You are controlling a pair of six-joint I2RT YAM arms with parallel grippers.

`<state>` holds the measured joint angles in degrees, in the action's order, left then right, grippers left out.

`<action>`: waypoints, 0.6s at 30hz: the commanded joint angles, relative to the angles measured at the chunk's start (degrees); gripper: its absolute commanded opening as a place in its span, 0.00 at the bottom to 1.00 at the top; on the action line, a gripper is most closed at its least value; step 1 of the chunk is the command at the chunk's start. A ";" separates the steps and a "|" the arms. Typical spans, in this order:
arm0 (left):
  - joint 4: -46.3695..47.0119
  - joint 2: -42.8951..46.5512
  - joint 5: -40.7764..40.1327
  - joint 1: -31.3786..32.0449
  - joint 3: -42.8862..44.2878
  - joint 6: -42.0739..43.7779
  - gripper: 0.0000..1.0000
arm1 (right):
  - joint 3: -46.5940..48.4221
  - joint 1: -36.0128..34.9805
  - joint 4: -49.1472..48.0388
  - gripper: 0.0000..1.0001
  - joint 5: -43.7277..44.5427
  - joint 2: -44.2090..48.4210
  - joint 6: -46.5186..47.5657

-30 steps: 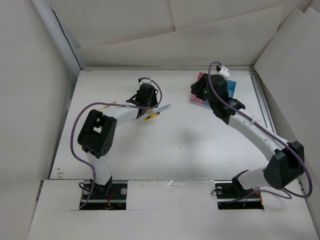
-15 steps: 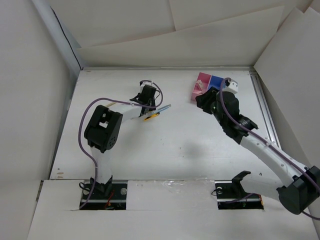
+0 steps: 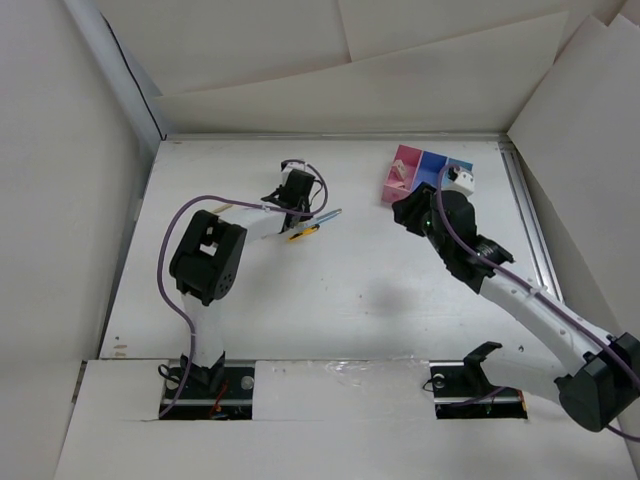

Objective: Sort the stationery into containers
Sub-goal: Pick up the stationery from the center of the board.

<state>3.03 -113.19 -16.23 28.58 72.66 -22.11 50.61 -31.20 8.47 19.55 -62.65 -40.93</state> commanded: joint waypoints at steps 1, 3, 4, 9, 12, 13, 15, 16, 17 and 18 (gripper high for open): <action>0.58 5.68 -1.35 2.00 3.35 0.49 0.06 | 0.02 0.00 -2.84 0.51 1.19 1.92 0.32; -0.03 6.83 -2.05 3.14 4.94 1.18 0.06 | -0.51 0.52 -2.84 0.51 1.72 1.92 0.32; -0.56 7.36 -2.57 3.93 6.86 1.19 0.06 | -0.51 0.53 -3.37 0.51 2.24 1.92 0.32; -3.29 7.89 -4.43 11.14 14.77 2.42 0.06 | -1.56 1.84 -3.37 0.51 3.39 1.92 0.32; -4.08 5.88 0.99 12.38 20.05 1.90 0.06 | -2.09 2.55 -3.37 0.51 5.13 2.97 -0.29; -3.56 5.26 2.94 12.38 21.02 1.37 0.06 | -2.79 3.16 -3.37 0.51 6.02 3.58 -0.90; -3.55 2.81 7.34 12.38 24.79 0.06 0.06 | -3.58 3.78 -3.37 0.51 8.05 5.69 -1.52; -3.55 1.75 8.83 12.38 26.29 0.05 0.06 | -3.59 4.65 -2.76 0.51 9.70 6.57 -2.31; -3.55 0.61 10.06 12.38 27.69 -0.74 0.06 | -4.28 4.66 -2.76 0.51 10.24 8.41 -2.31; -3.03 -1.58 11.29 12.38 30.58 -0.74 0.06 | -5.16 5.53 -2.76 0.51 10.24 9.38 -3.01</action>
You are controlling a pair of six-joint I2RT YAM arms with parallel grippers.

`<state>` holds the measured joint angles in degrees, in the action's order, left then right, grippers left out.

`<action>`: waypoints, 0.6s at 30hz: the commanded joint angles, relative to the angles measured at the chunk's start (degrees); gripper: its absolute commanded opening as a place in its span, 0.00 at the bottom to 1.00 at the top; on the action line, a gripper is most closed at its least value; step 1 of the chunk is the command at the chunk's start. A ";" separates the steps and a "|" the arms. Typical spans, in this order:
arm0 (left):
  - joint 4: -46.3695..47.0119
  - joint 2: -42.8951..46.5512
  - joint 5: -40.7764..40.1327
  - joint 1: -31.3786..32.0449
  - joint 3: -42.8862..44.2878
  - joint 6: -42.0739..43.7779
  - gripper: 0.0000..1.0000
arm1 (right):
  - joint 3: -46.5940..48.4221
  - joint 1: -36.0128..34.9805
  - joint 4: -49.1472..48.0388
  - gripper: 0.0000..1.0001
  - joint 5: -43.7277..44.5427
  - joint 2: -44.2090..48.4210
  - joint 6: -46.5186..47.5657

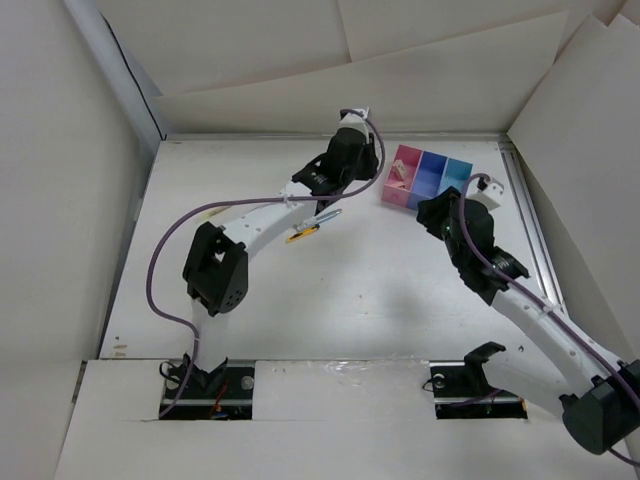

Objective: Sort the stationery into containers
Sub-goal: Pick up the stationery from the center of the board, then place the stationery in the storage box.

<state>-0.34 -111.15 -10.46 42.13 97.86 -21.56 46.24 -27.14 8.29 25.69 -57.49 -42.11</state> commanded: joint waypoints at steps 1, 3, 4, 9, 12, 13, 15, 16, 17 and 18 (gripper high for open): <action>0.34 -4.68 8.15 -1.17 6.71 -1.99 0.06 | -1.41 1.99 -2.58 0.51 4.10 5.28 -2.53; 1.22 -7.05 10.19 -1.17 9.44 -2.78 0.08 | -2.29 3.48 -2.58 0.51 4.10 7.82 -3.06; 1.22 -10.02 11.94 -1.17 13.37 -3.39 0.08 | -3.16 3.49 -2.58 0.51 4.10 8.45 -3.07; 0.43 -19.17 15.38 -1.17 25.08 -5.33 0.09 | -3.79 5.43 -2.58 0.51 2.34 9.15 -3.07; -0.19 -23.66 16.60 -1.17 30.62 -6.04 0.11 | -3.79 5.43 -3.10 0.51 1.03 9.15 -3.07; 0.51 -24.37 16.61 -1.17 31.24 -6.04 0.12 | -3.79 5.43 -3.11 0.51 1.03 9.15 -3.07; 1.65 -25.77 17.14 -1.17 31.86 -6.65 0.13 | -3.79 5.95 -3.11 0.51 0.41 9.15 -3.07; 2.44 -25.78 17.14 -1.17 31.86 -6.65 0.13 | -3.79 5.95 -3.11 0.51 -0.11 9.15 -3.07; 2.45 -26.65 16.62 -1.17 32.38 -7.17 0.15 | -3.79 5.95 -3.11 0.51 -0.12 9.15 -3.07; 2.45 -27.18 16.61 -1.17 33.26 -7.18 0.15 | -3.79 5.95 -3.11 0.51 -0.12 9.68 -3.07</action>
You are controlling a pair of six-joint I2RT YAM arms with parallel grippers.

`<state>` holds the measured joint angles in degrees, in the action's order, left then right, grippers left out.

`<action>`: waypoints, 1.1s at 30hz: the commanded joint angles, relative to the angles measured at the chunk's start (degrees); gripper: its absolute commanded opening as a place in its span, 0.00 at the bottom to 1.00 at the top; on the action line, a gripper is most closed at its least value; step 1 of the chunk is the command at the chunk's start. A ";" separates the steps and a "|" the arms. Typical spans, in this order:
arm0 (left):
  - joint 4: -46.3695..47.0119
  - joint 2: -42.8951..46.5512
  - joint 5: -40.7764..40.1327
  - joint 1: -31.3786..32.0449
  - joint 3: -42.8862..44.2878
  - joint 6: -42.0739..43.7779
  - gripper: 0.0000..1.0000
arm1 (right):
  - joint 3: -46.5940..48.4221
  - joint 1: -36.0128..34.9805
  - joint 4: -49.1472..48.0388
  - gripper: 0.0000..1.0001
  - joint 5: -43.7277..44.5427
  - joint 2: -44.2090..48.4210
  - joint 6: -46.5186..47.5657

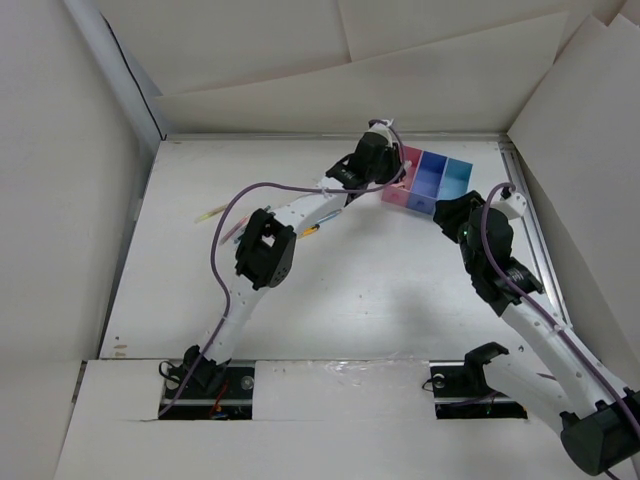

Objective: Sort the stationery into containers
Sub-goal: Place the stationery in the storage box, then pick up the stationery from the center of the board.

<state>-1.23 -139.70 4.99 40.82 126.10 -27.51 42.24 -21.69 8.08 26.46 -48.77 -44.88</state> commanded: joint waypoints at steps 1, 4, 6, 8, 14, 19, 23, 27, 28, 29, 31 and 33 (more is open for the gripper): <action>3.34 0.49 1.16 0.14 5.03 -1.23 0.16 | -0.31 0.51 -2.89 0.51 -1.40 0.96 -0.29; 3.34 -1.01 1.16 0.14 6.35 -1.23 0.24 | -0.31 0.51 -2.89 0.51 -2.02 0.96 -0.29; 3.34 -1.01 1.16 0.14 7.04 -1.23 0.29 | -0.31 0.51 -2.89 0.51 -2.02 0.96 -0.29; 3.87 -1.63 1.16 0.14 7.05 -1.23 0.37 | -0.31 0.51 -3.42 0.51 -2.64 0.96 -0.29; 2.82 -0.93 1.16 0.14 7.58 0.60 0.47 | -0.31 0.51 -3.42 0.51 -3.17 0.96 -0.29; 2.81 9.07 -5.16 0.14 -4.34 4.39 0.38 | -0.31 0.51 -3.42 0.48 -3.17 1.49 -0.29; 8.42 22.60 -9.21 -2.40 -24.54 2.29 0.34 | -0.31 0.51 -3.95 0.30 -5.27 0.26 -0.29; 11.08 36.83 -18.05 -4.43 -46.07 0.17 0.41 | -0.31 0.51 -3.95 0.17 -5.80 -0.88 0.23; 10.38 38.35 -19.39 -4.43 -48.47 -0.52 0.42 | 0.21 0.51 -3.95 0.17 -6.41 -0.88 0.23; 9.77 39.49 -20.63 -4.43 -50.58 -1.31 0.42 | 0.21 -0.01 -3.95 0.17 -6.42 -0.88 0.23; 6.61 42.73 -24.57 -4.43 -55.84 -2.28 0.44 | 0.21 -0.02 -3.95 0.22 -6.94 -1.50 0.23; 5.89 44.94 -29.15 -4.43 -59.81 -3.34 0.45 | 0.74 -0.54 -3.95 0.29 -7.47 -2.11 0.23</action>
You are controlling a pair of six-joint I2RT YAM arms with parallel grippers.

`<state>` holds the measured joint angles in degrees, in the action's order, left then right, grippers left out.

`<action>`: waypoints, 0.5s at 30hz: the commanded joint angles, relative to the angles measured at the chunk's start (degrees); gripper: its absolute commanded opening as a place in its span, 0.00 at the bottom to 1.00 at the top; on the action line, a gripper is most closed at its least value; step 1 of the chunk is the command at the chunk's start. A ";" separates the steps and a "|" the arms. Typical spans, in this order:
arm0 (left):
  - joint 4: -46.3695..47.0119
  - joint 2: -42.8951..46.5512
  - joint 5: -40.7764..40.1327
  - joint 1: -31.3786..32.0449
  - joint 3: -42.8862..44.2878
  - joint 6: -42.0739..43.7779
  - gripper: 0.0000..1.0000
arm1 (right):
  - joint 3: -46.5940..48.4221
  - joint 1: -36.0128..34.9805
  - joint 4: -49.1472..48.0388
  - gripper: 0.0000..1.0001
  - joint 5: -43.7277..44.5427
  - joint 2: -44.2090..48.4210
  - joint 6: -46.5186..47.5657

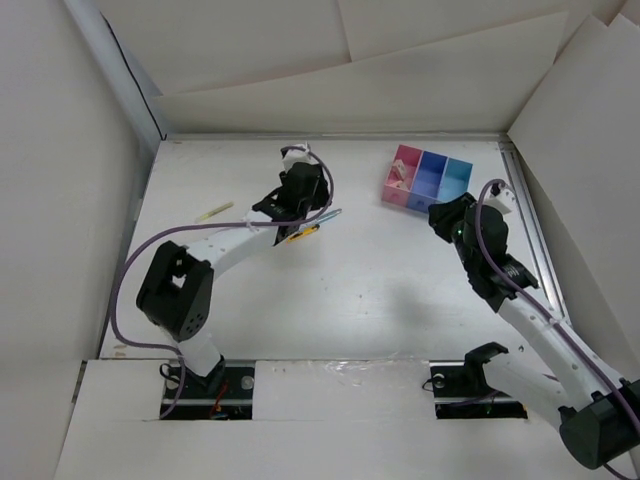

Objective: Sort the stationery into containers
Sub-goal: Pick up the stationery from the center of the board.

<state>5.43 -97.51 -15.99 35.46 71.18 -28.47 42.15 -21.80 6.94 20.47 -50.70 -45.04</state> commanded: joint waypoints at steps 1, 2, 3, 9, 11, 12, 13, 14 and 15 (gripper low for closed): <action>-0.77 3.73 -9.14 0.92 -6.73 -3.16 0.47 | 0.83 -0.43 -2.81 0.32 -1.48 -0.80 0.39; -1.30 5.04 -11.50 0.92 -9.28 -3.17 0.48 | 0.83 -0.43 -2.81 0.39 -2.09 -1.50 0.39; -1.82 5.05 -12.57 0.92 -10.00 -3.78 0.50 | 1.44 -0.43 -2.81 0.43 -2.62 -1.51 0.39; -2.54 1.81 -12.05 -0.74 -10.53 -3.27 0.52 | 1.97 -1.75 -2.81 0.46 -2.63 -3.27 1.44; -2.53 0.40 -11.43 -0.75 -10.01 -3.26 0.52 | 1.97 -2.28 -2.81 0.46 -2.63 -3.27 1.44; -2.53 -1.08 -11.43 -0.75 -9.48 -3.26 0.52 | 1.97 -2.28 -2.81 0.47 -2.63 -3.79 1.44; -2.53 -1.71 -10.74 -1.53 -8.69 -3.26 0.52 | 1.97 -2.28 -2.81 0.47 -2.63 -3.79 1.44; -2.53 -2.32 -10.12 -1.54 -8.69 -3.26 0.51 | 1.97 -2.28 -2.81 0.47 -2.63 -3.80 1.44; -1.92 -2.33 -9.59 -2.23 -8.69 -2.74 0.51 | 1.97 -2.28 -2.81 0.47 -2.63 -4.32 1.44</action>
<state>2.39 -99.24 -25.78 34.24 60.73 -31.18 42.19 -23.64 6.83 18.11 -54.68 -44.40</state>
